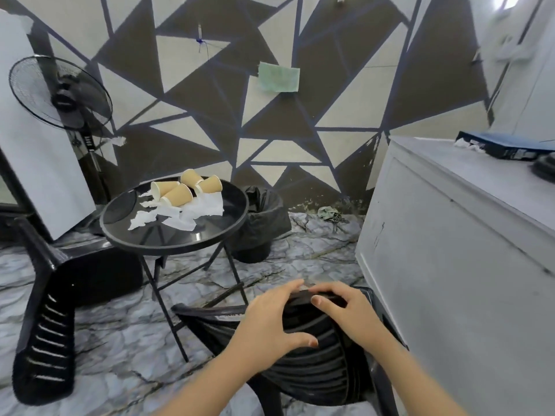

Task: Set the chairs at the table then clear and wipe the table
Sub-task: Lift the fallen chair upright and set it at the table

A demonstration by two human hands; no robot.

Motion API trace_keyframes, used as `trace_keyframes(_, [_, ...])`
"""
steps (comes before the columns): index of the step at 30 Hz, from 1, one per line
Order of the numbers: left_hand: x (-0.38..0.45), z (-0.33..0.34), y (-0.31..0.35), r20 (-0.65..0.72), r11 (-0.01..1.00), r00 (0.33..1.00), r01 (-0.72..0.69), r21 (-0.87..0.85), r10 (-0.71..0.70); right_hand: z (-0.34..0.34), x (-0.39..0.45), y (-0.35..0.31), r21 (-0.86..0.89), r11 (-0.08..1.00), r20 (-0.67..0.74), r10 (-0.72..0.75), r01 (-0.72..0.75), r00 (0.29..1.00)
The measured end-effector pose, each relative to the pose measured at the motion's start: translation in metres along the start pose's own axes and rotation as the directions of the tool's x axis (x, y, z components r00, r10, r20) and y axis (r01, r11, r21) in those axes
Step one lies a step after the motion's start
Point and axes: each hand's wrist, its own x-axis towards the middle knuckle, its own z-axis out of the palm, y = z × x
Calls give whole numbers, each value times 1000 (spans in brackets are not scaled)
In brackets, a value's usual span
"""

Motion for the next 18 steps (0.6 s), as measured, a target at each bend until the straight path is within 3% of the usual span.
trace_keyframes(7, [-11,10,-22,-41,995,996,-82,61,85,-50,-37,27,17,995,-81,95,-94,992])
trace_keyframes(12, [-14,13,-29,-111,994,991,-79,-75,70,-86,-59,45,49,985,-119,173,-168,978])
trace_keyframes(18, [-3,32,-18,-78,988,993,-96,-121,87,-122,-90,63,75,975,-205,218,-207,954])
